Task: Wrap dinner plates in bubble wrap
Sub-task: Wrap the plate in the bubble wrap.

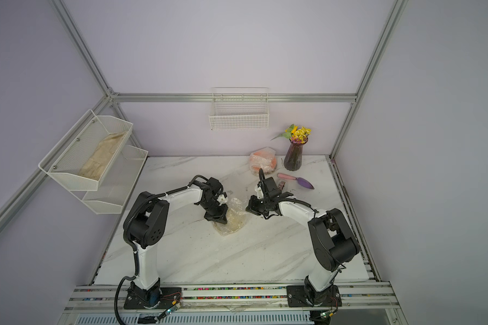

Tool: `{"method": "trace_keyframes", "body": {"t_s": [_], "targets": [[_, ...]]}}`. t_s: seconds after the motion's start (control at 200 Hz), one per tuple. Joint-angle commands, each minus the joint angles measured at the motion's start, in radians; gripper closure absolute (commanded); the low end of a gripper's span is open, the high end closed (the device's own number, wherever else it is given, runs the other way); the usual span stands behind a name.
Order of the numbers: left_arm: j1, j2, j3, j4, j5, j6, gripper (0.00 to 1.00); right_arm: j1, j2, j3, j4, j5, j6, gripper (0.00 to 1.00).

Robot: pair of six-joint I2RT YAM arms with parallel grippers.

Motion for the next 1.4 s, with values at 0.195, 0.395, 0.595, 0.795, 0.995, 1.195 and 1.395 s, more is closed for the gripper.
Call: {"method": "trace_keyframes", "body": {"t_s": [0.195, 0.395, 0.595, 0.795, 0.995, 1.195, 1.395], "targets": [[0.028, 0.065, -0.048, -0.044, -0.181, -0.001, 0.91, 0.186, 0.161, 0.028, 0.21, -0.05, 0.159, 1.0], [0.038, 0.011, -0.081, -0.001, -0.142, -0.036, 0.91, 0.204, 0.269, 0.051, 0.182, -0.047, 0.18, 1.0], [0.069, -0.169, 0.004, -0.086, -0.155, -0.064, 0.85, 0.203, 0.28, 0.041, 0.06, 0.036, 0.209, 1.0], [0.046, -0.28, 0.02, -0.099, 0.048, -0.091, 0.76, 0.205, 0.297, 0.041, 0.08, 0.036, 0.252, 1.0], [0.029, -0.266, -0.15, 0.136, 0.29, -0.173, 0.74, 0.205, 0.297, 0.044, 0.083, 0.033, 0.262, 1.0], [0.029, -0.164, -0.149, 0.093, 0.146, -0.129, 0.79, 0.205, 0.287, 0.046, 0.063, 0.04, 0.256, 1.0], [0.029, -0.105, -0.173, 0.01, -0.053, -0.075, 0.84, 0.205, 0.28, 0.052, 0.04, 0.047, 0.248, 1.0]]}}
